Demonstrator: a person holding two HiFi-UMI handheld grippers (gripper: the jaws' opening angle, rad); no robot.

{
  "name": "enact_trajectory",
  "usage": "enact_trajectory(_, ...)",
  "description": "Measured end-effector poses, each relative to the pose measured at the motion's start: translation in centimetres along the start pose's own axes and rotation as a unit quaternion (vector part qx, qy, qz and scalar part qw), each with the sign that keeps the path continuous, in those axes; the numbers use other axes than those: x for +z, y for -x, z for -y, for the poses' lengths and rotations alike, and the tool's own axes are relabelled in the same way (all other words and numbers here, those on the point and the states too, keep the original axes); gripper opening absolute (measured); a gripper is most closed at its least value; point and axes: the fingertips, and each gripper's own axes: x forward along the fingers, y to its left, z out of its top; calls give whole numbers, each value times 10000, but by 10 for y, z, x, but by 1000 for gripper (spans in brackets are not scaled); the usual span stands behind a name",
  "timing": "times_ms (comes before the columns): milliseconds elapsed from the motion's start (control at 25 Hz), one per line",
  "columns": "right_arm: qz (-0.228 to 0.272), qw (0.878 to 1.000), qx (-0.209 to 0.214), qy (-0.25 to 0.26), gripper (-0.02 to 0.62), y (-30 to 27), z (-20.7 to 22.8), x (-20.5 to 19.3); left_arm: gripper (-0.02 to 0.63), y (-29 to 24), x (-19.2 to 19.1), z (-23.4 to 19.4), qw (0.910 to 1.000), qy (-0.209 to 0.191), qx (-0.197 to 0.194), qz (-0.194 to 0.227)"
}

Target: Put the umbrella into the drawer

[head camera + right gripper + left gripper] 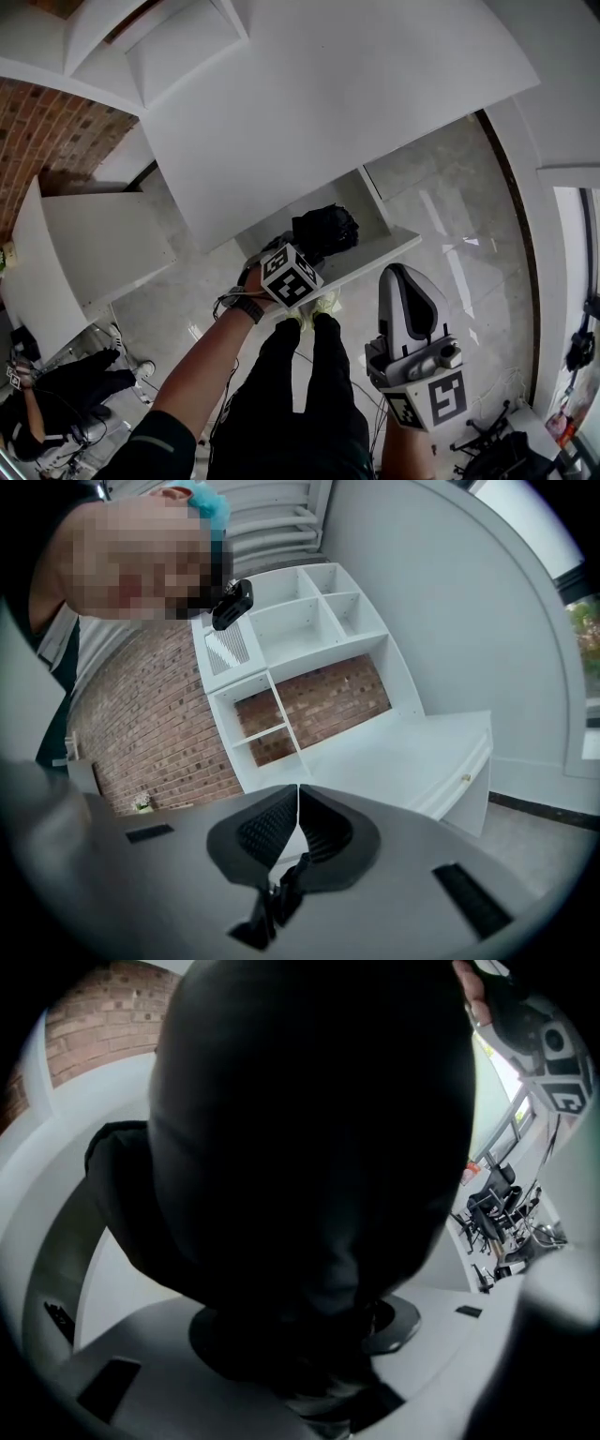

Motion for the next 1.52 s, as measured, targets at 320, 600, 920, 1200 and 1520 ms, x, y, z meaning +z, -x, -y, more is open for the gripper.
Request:
enact_trajectory(320,-46,9999,-106,-30,5,8,8,-3,230,-23,-6,2,9999,36,-58,-141)
enact_trajectory(600,-112,9999,-110,-28,5,12,10,-5,236,-41,-14,1,9992,223,-181,-285)
enact_trajectory(920,-149,9999,-74,31,5,14,12,-7,256,-57,-18,-14,9978,517,-42,-406)
enact_trajectory(1200,-175,9998,-42,41,5,13,14,-9,244,-61,-29,-19,9970,666,81,-399)
enact_trajectory(1520,-326,9993,-2,184,5,18,11,-10,189,-43,-34,-22,9963,752,242,-329)
